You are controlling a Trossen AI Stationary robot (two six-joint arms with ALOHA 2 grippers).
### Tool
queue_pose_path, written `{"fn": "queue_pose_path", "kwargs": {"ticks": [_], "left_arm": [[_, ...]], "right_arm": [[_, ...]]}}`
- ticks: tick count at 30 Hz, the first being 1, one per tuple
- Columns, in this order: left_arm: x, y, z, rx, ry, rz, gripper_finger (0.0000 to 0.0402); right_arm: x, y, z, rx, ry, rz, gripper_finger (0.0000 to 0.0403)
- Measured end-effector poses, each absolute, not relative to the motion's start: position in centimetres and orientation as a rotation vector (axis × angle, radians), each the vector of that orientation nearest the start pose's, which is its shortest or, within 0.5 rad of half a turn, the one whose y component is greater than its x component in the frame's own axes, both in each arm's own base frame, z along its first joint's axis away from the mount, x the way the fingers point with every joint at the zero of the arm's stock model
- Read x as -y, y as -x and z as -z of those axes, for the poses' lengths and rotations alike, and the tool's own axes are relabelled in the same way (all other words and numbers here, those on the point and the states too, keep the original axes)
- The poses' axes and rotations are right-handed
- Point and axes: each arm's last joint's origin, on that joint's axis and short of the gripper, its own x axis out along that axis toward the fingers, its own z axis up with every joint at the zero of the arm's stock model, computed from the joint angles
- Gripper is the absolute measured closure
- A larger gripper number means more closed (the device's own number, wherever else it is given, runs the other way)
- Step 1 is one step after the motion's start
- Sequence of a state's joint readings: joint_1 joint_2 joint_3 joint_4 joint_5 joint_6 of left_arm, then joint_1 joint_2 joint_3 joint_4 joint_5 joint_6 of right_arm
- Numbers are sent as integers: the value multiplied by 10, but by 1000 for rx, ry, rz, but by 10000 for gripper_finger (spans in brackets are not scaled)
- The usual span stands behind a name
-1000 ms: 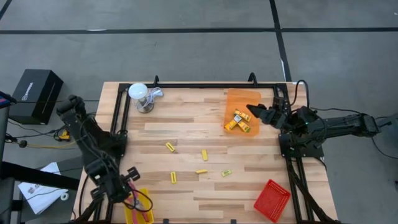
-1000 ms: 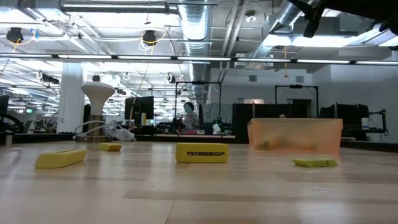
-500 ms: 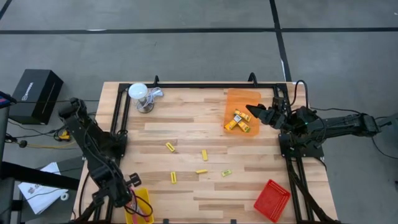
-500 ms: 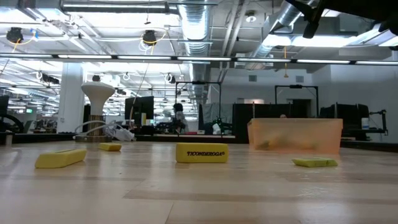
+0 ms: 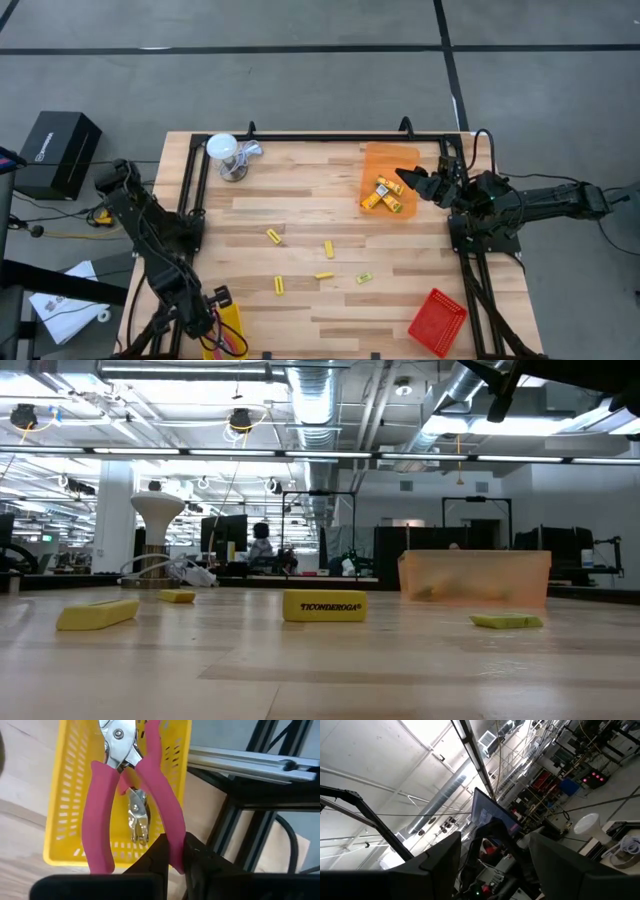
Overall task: Pick & Place School Supplies
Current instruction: Put the pink pliers into the yellow bin
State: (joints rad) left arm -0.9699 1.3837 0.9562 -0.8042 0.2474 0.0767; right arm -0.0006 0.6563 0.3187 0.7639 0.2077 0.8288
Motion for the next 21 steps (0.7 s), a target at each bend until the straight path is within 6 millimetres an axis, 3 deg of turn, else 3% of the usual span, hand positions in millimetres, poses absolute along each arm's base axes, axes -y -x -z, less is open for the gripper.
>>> {"fn": "queue_pose_path", "kwargs": {"ticks": [10,21], "left_arm": [[208,-143,-222,-1158,-532,1105,376],[210,-144,-223,-1133,-520,1112,321]], "right_arm": [[6,-149,-280,487,-858,19,178],[6,-149,-280,487,-858,18,178]]}}
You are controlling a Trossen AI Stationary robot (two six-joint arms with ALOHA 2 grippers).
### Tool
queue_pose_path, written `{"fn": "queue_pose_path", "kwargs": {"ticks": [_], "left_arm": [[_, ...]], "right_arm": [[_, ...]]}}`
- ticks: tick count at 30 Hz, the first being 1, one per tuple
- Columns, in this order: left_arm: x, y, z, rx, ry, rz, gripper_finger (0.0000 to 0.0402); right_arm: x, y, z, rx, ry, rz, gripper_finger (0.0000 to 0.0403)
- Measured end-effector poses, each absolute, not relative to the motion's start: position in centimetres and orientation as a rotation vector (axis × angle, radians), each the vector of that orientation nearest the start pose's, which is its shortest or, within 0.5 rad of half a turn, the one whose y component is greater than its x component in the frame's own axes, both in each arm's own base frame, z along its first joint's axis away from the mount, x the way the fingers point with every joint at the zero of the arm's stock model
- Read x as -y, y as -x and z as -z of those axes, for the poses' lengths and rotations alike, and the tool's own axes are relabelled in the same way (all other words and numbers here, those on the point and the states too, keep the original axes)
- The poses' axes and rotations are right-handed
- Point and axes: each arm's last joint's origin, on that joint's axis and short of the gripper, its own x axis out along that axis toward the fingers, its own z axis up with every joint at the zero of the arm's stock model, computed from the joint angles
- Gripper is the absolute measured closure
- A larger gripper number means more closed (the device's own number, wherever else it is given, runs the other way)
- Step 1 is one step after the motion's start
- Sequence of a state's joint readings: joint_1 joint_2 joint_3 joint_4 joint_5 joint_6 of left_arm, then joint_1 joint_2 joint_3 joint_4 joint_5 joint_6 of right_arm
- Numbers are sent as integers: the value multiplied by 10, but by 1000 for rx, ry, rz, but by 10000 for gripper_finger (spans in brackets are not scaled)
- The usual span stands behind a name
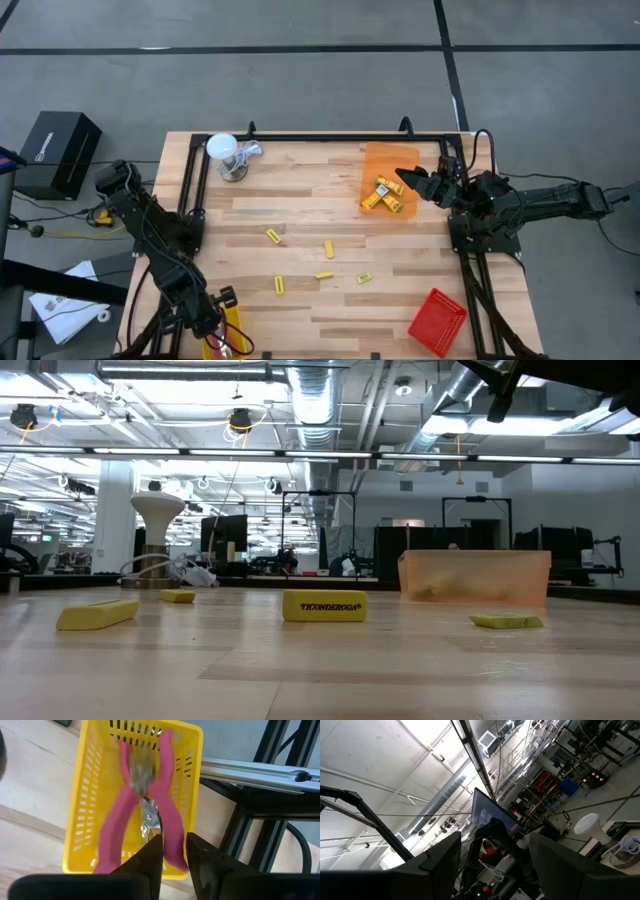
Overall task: Pick & Place School Supplies
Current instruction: Put the pink pliers into the yellow bin, then put the yellow eraser into the red bin
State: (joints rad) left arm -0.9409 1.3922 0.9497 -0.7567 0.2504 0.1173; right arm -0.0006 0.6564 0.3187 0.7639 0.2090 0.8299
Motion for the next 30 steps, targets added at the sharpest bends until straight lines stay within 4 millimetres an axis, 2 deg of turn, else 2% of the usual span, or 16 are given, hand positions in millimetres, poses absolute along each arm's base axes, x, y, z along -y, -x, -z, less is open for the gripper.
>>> {"fn": "queue_pose_path", "kwargs": {"ticks": [12,18,23,27,30], "left_arm": [[207,-146,-226,-1157,-466,1022,310],[190,-154,-232,-1226,-359,869,310],[154,-166,-243,-1252,-275,608,309],[114,-181,-260,-1144,-157,332,309],[77,-193,-273,-1024,-3,35,309]], "right_arm": [[6,-149,-280,487,-858,17,178],[6,-149,-281,502,-859,10,178],[6,-147,-285,547,-832,-4,178],[7,-145,-288,580,-810,-7,178],[7,-145,-288,579,-809,-1,178]]}}
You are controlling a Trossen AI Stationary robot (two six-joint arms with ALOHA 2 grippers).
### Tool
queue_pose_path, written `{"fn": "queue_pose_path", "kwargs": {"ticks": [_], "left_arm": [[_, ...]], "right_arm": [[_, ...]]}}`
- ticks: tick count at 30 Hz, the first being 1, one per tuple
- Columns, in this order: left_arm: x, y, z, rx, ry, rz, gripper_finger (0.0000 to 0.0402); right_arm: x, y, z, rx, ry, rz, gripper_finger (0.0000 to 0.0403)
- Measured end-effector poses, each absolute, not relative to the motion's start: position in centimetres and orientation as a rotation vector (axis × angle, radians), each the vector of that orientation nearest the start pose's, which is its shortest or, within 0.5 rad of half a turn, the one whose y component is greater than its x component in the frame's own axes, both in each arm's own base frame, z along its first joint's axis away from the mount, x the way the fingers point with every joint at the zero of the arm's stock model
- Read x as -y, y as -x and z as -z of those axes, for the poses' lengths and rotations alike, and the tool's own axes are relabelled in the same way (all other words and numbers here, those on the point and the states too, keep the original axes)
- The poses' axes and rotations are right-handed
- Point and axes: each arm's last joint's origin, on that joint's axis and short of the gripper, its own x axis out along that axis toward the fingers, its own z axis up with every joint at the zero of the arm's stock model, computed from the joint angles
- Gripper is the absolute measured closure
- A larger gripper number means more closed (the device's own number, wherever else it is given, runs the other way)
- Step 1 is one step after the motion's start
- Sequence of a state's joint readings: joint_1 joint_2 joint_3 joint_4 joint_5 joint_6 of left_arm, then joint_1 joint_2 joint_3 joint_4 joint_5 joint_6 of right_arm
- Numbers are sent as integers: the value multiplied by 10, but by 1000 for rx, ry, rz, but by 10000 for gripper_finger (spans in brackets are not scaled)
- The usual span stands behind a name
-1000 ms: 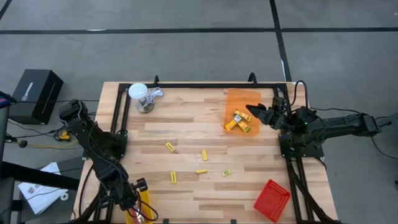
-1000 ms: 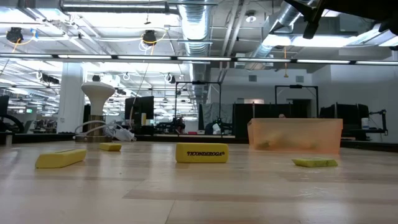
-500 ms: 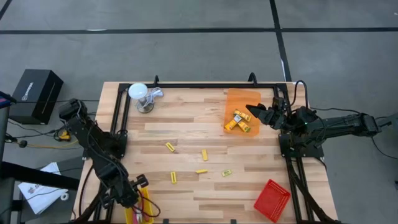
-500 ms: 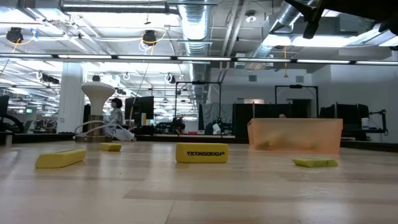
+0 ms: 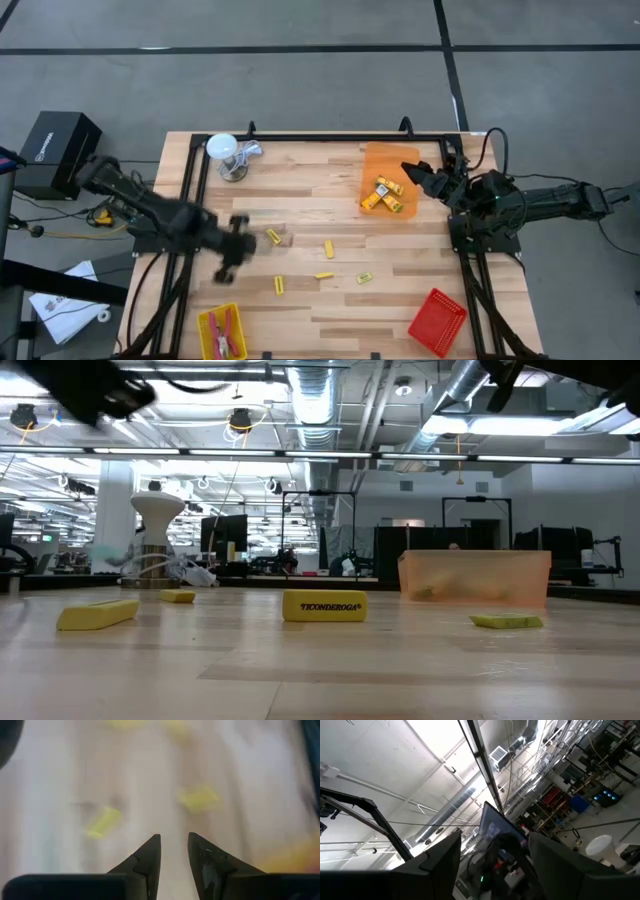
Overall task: Pick & Place School Supplies
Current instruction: Put the yellow eraser into the red bin
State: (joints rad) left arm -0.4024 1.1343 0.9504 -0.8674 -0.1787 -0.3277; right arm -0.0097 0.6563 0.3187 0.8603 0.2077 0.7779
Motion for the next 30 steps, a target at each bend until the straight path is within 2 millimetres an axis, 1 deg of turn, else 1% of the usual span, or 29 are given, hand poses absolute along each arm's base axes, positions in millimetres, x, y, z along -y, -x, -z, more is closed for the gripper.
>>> {"fn": "queue_pose_path", "kwargs": {"ticks": [2,4,7,9,11,13,15,18,21,23,25,30], "left_arm": [[53,-202,-284,-897,131,-146,309],[32,-210,-295,-745,249,-260,309],[8,-224,-310,-533,355,-359,309],[-4,-235,-316,-414,401,-401,309],[-13,-246,-314,-367,440,-433,309],[-17,-256,-304,-393,470,-450,309],[-17,-265,-291,-459,465,-459,309],[-14,-278,-271,-538,456,-465,309],[-9,-288,-260,-554,489,-469,309],[-7,-291,-258,-548,511,-467,309],[-4,-293,-259,-519,518,-465,309],[-5,-295,-266,-419,544,-516,309]], "right_arm": [[7,-145,-288,579,-807,-1,178],[7,-145,-287,570,-806,3,178],[7,-148,-285,552,-806,12,178],[7,-150,-284,542,-808,14,178],[7,-153,-282,523,-807,22,178],[7,-159,-283,486,-800,32,178],[6,-165,-288,429,-754,26,178],[6,-176,-301,324,-655,56,178],[6,-188,-316,149,-529,97,178],[7,-194,-325,26,-442,126,178],[10,-201,-335,-59,-376,149,178],[20,-218,-354,-166,-289,131,178]]}}
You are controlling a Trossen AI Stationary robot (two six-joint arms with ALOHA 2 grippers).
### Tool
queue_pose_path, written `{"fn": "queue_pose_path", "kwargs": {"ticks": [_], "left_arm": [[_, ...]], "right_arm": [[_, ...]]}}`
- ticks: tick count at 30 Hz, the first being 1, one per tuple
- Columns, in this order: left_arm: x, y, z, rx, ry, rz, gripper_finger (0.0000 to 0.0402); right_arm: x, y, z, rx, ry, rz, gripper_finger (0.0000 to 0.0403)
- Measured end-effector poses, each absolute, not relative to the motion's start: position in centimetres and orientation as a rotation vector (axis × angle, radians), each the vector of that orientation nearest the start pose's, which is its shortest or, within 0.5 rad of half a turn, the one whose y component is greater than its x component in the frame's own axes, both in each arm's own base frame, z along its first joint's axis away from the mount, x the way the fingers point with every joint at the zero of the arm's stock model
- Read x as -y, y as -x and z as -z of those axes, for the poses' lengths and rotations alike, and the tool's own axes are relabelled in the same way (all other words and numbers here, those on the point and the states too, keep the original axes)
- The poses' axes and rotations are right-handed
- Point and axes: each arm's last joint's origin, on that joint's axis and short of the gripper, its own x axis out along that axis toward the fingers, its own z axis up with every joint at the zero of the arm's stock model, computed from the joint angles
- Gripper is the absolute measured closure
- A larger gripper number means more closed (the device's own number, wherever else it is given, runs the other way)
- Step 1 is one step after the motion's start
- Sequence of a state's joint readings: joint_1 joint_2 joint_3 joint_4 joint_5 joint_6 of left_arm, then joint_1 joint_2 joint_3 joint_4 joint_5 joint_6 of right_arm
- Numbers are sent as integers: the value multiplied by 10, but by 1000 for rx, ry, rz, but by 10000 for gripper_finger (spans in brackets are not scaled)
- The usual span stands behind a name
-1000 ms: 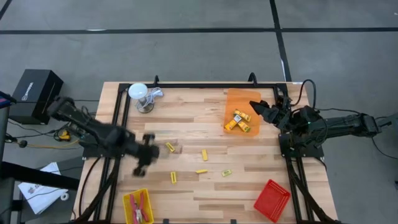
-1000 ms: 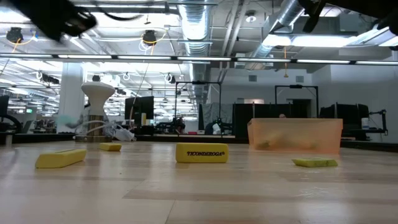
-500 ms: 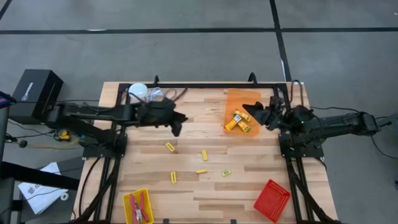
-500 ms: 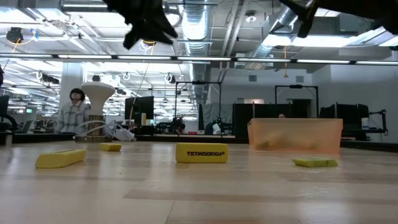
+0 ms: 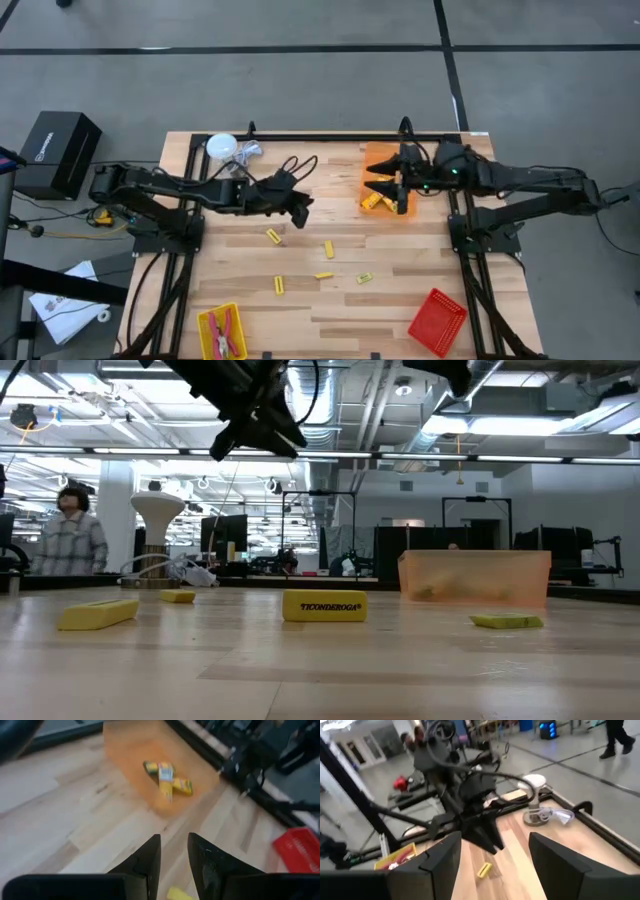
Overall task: Pick & Place School Supplies
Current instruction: Put the yellow eraser into the red bin
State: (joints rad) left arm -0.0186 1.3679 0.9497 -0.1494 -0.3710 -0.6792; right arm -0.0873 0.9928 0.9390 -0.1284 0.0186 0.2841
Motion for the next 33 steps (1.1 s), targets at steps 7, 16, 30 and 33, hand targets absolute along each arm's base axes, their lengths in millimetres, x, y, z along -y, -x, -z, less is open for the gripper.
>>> {"fn": "queue_pose_path", "kwargs": {"ticks": [7,16,30,33], "left_arm": [[-13,-295,-273,-358,541,-541,309],[-19,-284,-287,-357,400,-523,309],[-34,-211,-320,-424,152,-589,309],[-40,-193,-319,-402,164,-621,309]], "right_arm": [[30,-252,-356,-386,-262,109,178],[30,-310,-369,-582,-309,97,178],[-25,-341,-332,-844,-432,-7,222],[-41,-351,-315,-903,-406,-36,212]]}}
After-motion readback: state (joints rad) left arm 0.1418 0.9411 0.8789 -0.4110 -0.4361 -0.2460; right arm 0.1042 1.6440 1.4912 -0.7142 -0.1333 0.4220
